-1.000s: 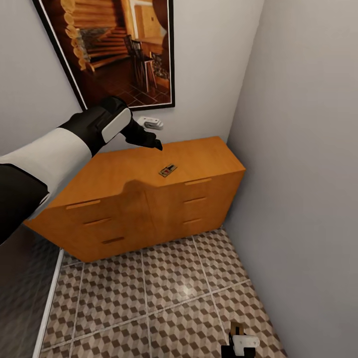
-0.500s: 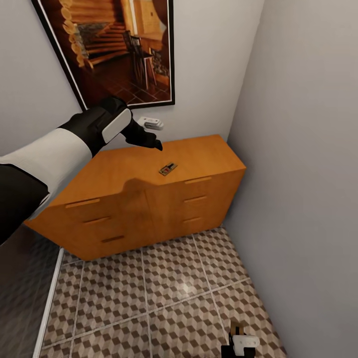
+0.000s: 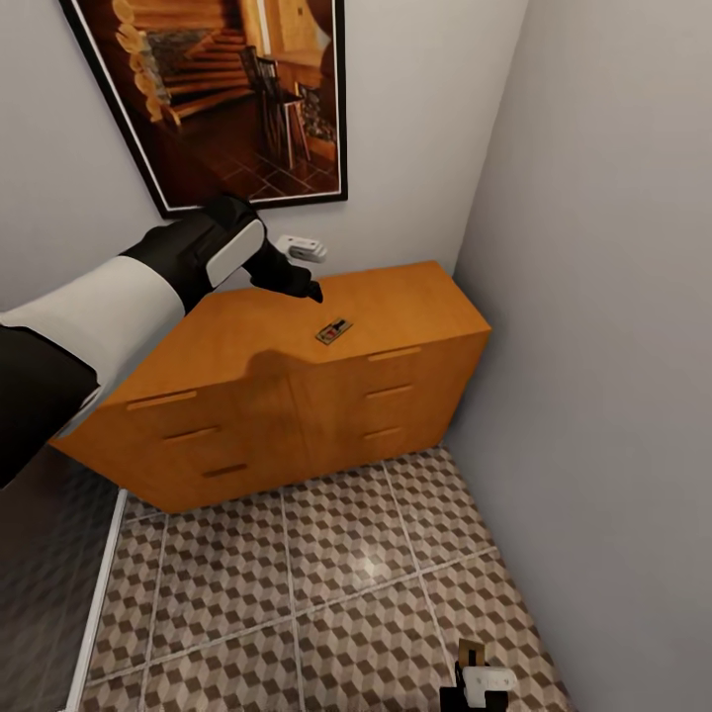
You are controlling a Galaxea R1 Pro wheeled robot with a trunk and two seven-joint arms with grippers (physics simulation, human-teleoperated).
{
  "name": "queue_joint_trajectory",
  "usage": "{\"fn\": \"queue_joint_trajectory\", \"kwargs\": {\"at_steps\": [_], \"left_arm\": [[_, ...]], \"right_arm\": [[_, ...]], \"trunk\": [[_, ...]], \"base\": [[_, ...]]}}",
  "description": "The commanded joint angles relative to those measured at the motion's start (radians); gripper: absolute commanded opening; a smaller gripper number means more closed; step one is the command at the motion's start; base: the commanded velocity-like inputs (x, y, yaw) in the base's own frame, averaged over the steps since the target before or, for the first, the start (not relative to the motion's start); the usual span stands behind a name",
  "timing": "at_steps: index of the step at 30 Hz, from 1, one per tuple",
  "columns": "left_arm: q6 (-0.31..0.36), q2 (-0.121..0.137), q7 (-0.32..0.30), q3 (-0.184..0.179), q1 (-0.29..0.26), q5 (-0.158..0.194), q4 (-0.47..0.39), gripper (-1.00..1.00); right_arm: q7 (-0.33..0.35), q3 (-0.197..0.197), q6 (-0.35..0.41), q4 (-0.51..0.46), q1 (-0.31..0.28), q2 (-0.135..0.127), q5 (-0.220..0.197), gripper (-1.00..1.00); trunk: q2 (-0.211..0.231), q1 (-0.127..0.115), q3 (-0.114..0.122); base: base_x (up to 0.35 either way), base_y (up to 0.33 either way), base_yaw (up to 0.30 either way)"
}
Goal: Take the four mousetraps from the cabinet in the bathroom and place them on the bathroom floor. Make sure all four end up on the same floor surface, and ensure that at least two of them are either under or directly next to the same bathroom sink.
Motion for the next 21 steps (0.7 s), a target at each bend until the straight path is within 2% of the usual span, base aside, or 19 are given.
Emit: {"fn": "queue_joint_trajectory", "kwargs": {"at_steps": [1,12,15,18,21], "left_arm": [[0.001,-0.001,-0.011,-0.008,-0.001,-0.009,-0.002,1.00],[0.000,-0.003,-0.012,-0.014,-0.001,-0.009,-0.010,1.00],[-0.012,-0.002,-0.028,-0.056,-0.001,-0.009,-0.029,1.00],[-0.022,0.004,-0.086,-0.103,-0.001,-0.010,-0.061,1.00],[-0.028,0.014,-0.133,-0.133,-0.001,-0.013,-0.080,1.00]], "right_arm": [[-0.004,0.009,-0.003,0.001,-0.001,0.000,-0.006,-1.00],[-0.005,0.008,-0.002,0.002,-0.001,0.000,-0.006,-1.00],[-0.005,0.008,-0.003,0.002,-0.001,0.000,-0.006,-1.00],[-0.005,0.008,-0.002,0.001,-0.001,0.000,-0.006,-1.00],[-0.005,0.008,-0.001,0.001,-0.001,0.000,-0.006,-1.00]], "trunk": [[-0.002,0.000,-0.003],[-0.002,0.000,-0.016],[-0.002,0.000,-0.019],[-0.002,0.000,-0.023],[-0.002,0.000,-0.026]], "base": [[0.000,0.000,0.000],[0.000,0.000,0.000],[0.000,0.000,0.000],[0.000,0.000,0.000],[0.000,0.000,0.000]]}}
